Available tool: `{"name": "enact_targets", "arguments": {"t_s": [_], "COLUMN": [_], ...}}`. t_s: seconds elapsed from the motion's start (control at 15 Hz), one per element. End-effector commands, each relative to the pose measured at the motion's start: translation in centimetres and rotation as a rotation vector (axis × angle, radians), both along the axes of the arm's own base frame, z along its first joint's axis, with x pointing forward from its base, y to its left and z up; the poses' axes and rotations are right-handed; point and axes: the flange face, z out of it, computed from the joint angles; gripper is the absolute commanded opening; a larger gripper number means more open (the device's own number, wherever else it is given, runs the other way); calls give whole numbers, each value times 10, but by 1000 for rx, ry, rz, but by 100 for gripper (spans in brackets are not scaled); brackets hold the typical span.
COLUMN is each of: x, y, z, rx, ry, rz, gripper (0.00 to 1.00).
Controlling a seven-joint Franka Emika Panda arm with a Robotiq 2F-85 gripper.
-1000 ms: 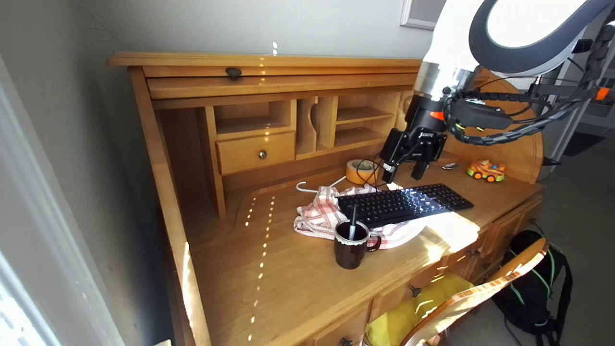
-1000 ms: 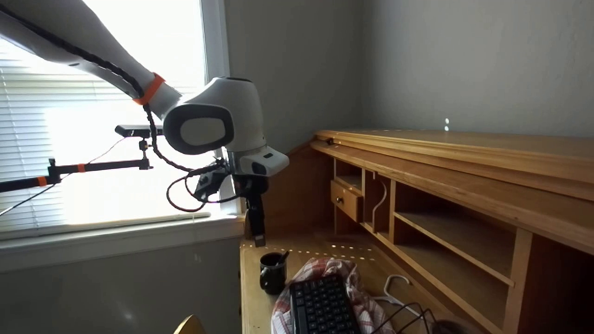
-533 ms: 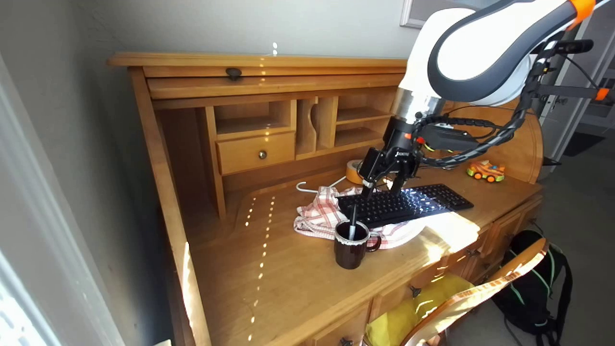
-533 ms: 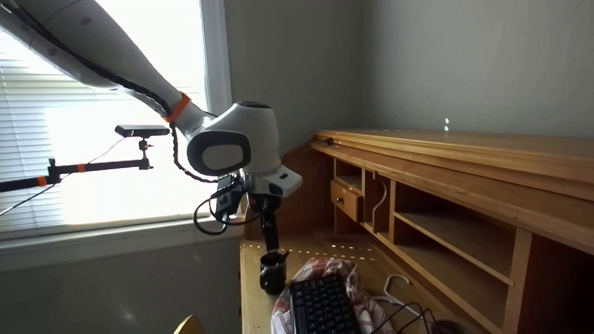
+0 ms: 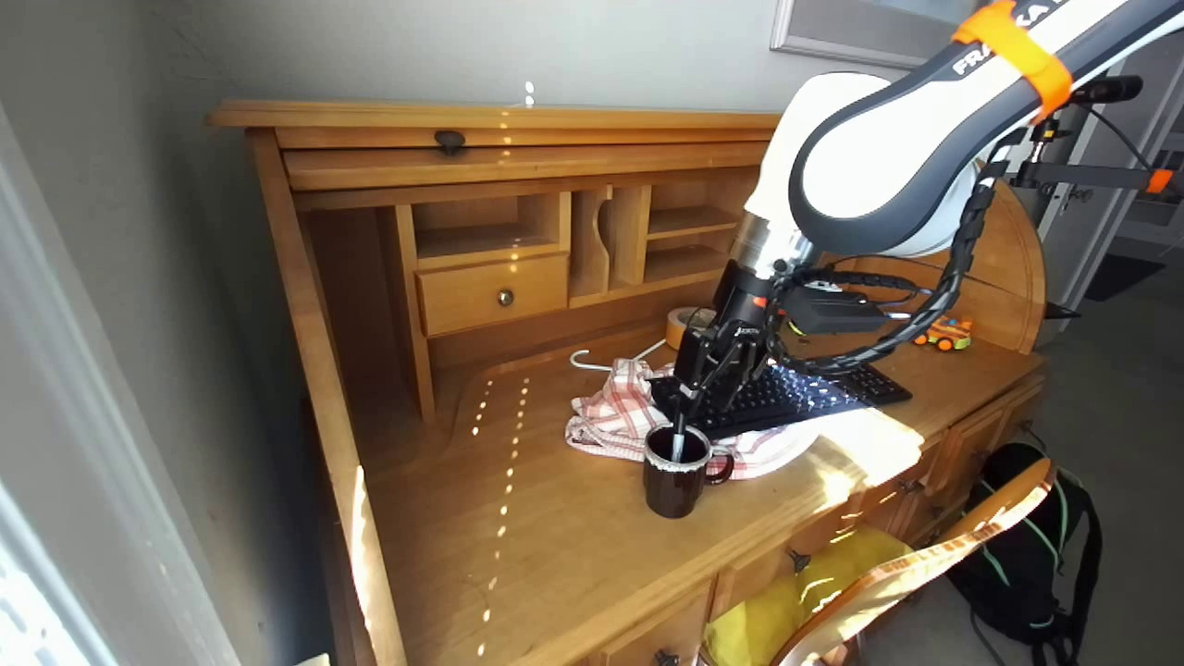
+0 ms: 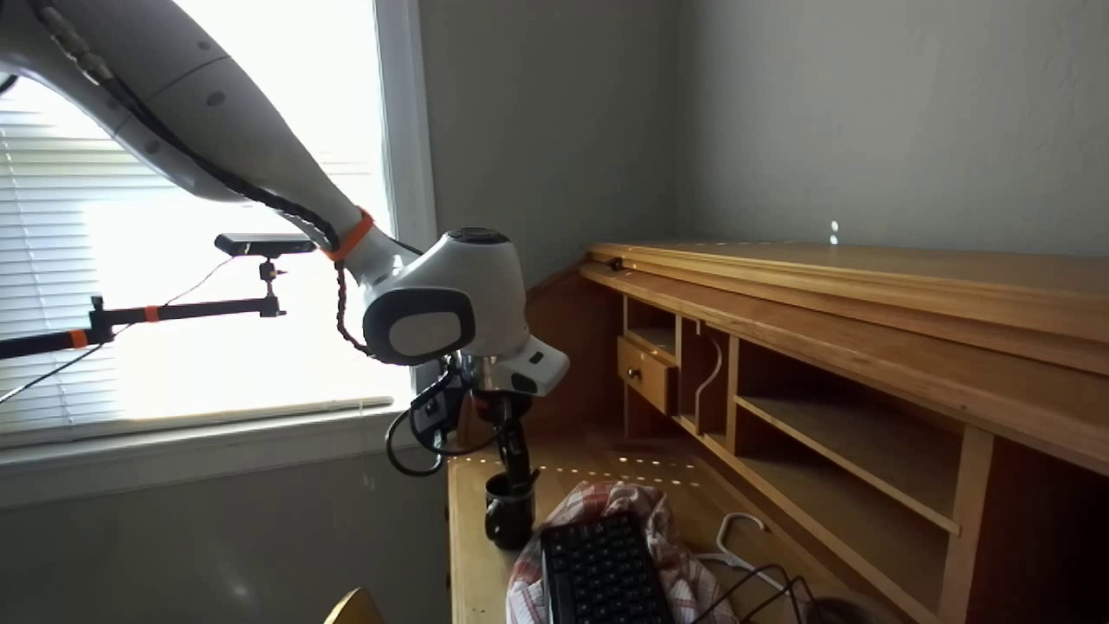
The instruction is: Move the marker from the cup to the top shelf in the center of the desk cabinet
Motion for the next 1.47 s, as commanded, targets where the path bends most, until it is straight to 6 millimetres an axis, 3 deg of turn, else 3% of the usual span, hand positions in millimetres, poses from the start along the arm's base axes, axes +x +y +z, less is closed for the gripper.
{"name": "enact_targets", "arguments": {"t_s": [0.0,0.33,0.4,0.47,0.53,0.8,1.07,1.27,1.4], "x": [9,12,11,11,10,6,-10,-29,-34], "y": [7,13,13,12,12,13,18,22,13], "z": [-12,-17,-18,-19,-19,-13,14,58,92], "rx": [11,-20,-22,-23,-21,-16,22,40,71], "ry": [-60,-133,-135,-137,-140,-153,-154,-218,-261], "rz": [13,29,31,31,33,45,50,46,-39], "gripper": [63,61,56,38,35,2,4,4,4]}}
